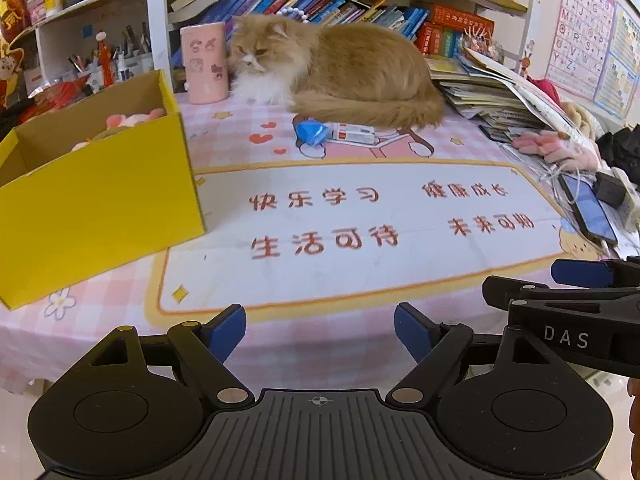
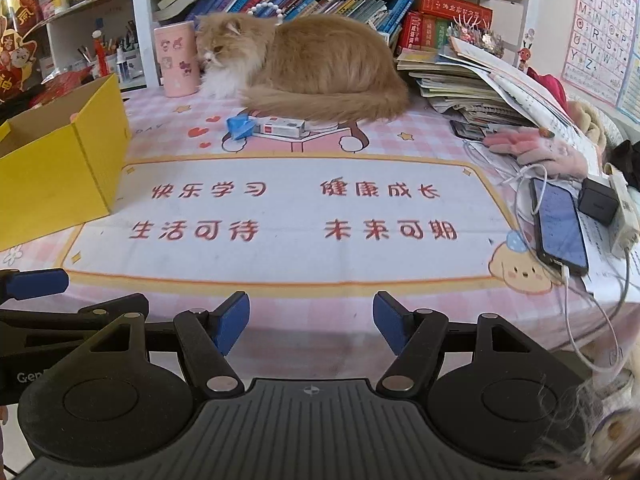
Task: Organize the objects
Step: 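Withdraw both open tools from the box toward the blue bag and white box, then grasp the blue plastic bag with the left tool while the right tool grasps the small white box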
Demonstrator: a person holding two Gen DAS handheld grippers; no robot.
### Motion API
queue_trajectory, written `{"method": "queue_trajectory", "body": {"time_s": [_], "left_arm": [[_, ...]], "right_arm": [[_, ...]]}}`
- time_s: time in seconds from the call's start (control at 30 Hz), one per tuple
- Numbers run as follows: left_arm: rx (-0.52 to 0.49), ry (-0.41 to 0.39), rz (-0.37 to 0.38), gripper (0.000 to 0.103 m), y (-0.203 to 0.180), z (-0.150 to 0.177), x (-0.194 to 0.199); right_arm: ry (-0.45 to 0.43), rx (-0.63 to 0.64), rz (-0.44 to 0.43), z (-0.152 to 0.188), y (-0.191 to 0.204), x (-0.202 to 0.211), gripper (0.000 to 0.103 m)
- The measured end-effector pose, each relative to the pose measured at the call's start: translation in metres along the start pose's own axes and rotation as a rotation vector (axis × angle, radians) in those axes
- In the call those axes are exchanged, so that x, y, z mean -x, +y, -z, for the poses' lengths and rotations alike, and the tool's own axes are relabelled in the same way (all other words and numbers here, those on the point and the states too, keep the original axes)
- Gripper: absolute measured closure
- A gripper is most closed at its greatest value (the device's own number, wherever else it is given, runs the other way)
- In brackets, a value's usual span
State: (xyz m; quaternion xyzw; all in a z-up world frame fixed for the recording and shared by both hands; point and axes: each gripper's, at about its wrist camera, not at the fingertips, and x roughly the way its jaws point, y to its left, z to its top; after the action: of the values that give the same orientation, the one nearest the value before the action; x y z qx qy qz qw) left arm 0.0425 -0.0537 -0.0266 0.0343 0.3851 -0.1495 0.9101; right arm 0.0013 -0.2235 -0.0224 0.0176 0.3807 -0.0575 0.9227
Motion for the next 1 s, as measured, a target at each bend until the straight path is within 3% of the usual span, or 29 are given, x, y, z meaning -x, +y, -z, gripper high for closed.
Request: {"method": "queue_trajectory", "body": {"time_s": [0.27,0.53,0.8,1.0], "left_arm": [[0.051,-0.018,-0.049,0.020,-0.010,-0.035,-0.027],[0.127,-0.095,-0.132,0.022,-0.012,-0.088,-0.057],[0.199,-0.127,-0.234,0.022,-0.004,-0.125,-0.076],[0.246,-0.111,-0.289,0.022,0.000,-0.135,-0.085]], "right_arm": [[-0.015,0.007,-0.055,-0.036,-0.024,-0.033,0.037],[-0.063,0.046,-0.134,-0.087,-0.045,-0.076,0.037],[-0.106,0.176,-0.271,-0.151,-0.055,-0.146,0.038],[-0.091,0.251,-0.347,-0.177,-0.043,-0.201,0.039]]}}
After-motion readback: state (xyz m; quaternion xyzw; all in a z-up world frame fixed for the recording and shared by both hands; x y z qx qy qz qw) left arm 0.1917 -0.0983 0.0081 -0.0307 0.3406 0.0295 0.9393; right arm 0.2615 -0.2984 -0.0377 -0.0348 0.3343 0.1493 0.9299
